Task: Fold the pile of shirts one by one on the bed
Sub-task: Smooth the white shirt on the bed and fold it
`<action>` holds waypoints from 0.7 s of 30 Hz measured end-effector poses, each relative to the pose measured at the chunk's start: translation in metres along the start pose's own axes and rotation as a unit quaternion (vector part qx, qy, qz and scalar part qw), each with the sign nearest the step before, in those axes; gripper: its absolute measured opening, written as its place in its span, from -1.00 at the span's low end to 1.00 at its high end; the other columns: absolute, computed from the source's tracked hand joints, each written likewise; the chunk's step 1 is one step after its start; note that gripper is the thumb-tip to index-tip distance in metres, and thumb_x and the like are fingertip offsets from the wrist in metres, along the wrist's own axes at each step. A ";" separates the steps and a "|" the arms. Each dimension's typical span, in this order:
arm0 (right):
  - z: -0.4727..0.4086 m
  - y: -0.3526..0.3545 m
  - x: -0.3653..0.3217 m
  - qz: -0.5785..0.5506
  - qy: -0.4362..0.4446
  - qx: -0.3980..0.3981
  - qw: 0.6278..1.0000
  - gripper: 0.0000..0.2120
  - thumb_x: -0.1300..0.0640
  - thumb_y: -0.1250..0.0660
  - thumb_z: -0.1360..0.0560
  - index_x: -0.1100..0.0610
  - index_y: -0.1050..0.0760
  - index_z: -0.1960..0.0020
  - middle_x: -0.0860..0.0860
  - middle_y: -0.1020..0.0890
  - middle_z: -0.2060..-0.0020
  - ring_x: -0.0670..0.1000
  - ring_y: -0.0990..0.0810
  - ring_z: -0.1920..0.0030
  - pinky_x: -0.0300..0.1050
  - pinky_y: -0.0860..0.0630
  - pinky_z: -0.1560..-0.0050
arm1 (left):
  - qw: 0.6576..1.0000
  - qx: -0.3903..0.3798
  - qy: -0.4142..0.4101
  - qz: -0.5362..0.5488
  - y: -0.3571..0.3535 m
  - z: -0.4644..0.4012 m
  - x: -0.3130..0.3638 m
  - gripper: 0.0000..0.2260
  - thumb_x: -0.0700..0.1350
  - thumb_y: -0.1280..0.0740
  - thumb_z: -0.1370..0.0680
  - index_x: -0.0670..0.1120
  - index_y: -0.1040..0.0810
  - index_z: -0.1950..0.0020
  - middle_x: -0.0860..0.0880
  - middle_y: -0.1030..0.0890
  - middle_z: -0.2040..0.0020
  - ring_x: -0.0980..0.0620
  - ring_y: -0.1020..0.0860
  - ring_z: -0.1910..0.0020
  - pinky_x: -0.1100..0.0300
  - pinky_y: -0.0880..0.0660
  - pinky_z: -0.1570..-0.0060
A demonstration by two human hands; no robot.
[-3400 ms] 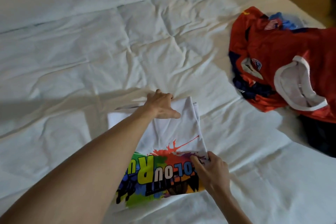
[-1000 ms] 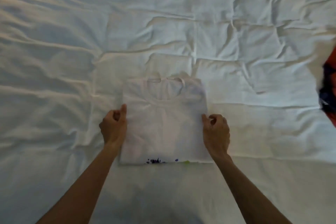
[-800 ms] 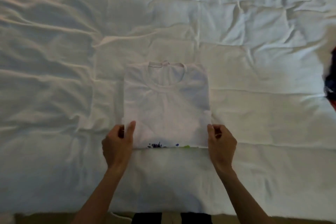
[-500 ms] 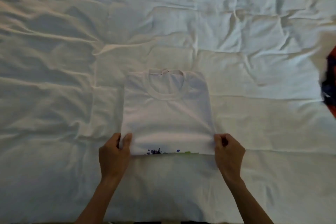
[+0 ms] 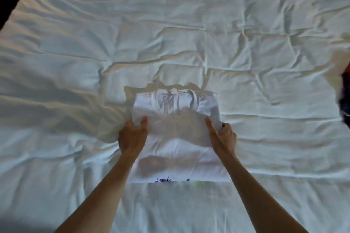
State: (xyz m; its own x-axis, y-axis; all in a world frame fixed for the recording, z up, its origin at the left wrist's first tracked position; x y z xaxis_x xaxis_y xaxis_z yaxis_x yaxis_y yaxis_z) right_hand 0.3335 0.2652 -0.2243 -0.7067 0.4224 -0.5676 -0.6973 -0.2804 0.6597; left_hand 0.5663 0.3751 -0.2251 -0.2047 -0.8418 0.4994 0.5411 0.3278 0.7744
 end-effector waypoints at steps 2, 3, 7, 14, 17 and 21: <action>-0.013 0.001 0.002 0.003 0.026 -0.033 0.999 -0.41 -0.29 -0.30 -0.50 0.23 -0.49 -0.21 0.21 -0.62 -0.10 0.24 -0.55 -0.15 0.02 -0.43 -0.05 | 0.999 -0.028 -0.022 0.001 -0.004 -0.008 -0.005 -0.56 0.18 -0.29 -0.59 -0.20 -0.58 -0.15 -0.29 -0.64 -0.10 -0.30 -0.57 -0.15 0.00 -0.44 -0.06; -0.018 0.001 0.005 0.003 0.046 -0.049 0.998 -0.42 -0.28 -0.28 -0.52 0.24 -0.50 -0.17 0.23 -0.62 -0.07 0.25 -0.55 -0.13 0.03 -0.42 -0.03 | 0.998 -0.038 -0.038 0.018 -0.006 -0.009 -0.009 -0.61 0.15 -0.31 -0.59 -0.18 -0.58 -0.14 -0.26 -0.65 -0.08 -0.27 -0.58 -0.14 0.03 -0.43 -0.04; -0.014 0.009 0.012 -0.033 0.106 -0.078 0.991 -0.35 -0.33 -0.11 -0.39 0.25 -0.54 0.00 0.26 -0.66 0.09 0.28 -0.60 0.01 0.06 -0.47 0.05 | 0.988 -0.061 -0.060 0.131 -0.006 -0.003 -0.011 -0.71 -0.01 -0.32 -0.62 -0.14 -0.56 -0.27 -0.12 -0.64 -0.17 -0.08 -0.58 -0.15 0.18 -0.39 -0.05; 0.038 0.076 -0.047 -0.123 0.138 -0.039 0.982 -0.63 -0.11 -0.21 -0.55 0.22 -0.50 0.07 0.05 -0.59 0.27 0.15 -0.55 0.18 0.00 -0.39 0.21 | 0.979 0.001 -0.096 0.178 0.070 0.047 0.039 -0.67 -0.11 -0.34 -0.62 -0.22 -0.51 -0.34 -0.20 -0.59 -0.26 -0.16 -0.54 -0.26 0.22 -0.35 -0.16; 0.074 0.123 -0.098 -0.135 0.187 -0.048 0.972 -0.63 -0.16 -0.16 -0.47 0.12 -0.52 0.04 0.04 -0.62 0.21 0.13 -0.58 0.14 -0.03 -0.46 0.14 | 0.977 0.015 -0.113 0.181 0.134 0.071 0.067 -0.56 0.00 -0.32 -0.63 -0.21 -0.45 -0.44 -0.19 -0.54 -0.35 -0.16 -0.48 -0.36 0.10 -0.36 -0.34; 0.122 0.184 -0.181 -0.143 0.275 -0.064 0.949 -0.53 -0.22 -0.16 -0.48 0.16 -0.54 -0.04 0.13 -0.66 0.10 0.18 -0.61 0.06 0.07 -0.53 0.04 | 0.964 0.072 -0.168 0.195 0.241 0.111 0.116 -0.64 -0.05 -0.30 -0.64 -0.18 -0.48 -0.39 -0.17 -0.56 -0.33 -0.13 -0.49 -0.34 0.21 -0.35 -0.22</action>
State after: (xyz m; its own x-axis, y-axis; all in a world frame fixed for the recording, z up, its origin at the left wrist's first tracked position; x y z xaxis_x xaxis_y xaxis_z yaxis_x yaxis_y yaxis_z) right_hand 0.3479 0.2425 0.0600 -0.4175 -0.0061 -0.9087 -0.8540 -0.3390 0.3947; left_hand 0.5829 0.4038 0.0629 -0.2739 -0.4634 0.8427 0.5169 0.6680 0.5354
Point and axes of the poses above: each hand's wrist, its own z-axis away from the middle knuckle, its own y-axis out of the back of the hand, x = y × z, the point moved 1 cm from there along -z, towards the middle knuckle
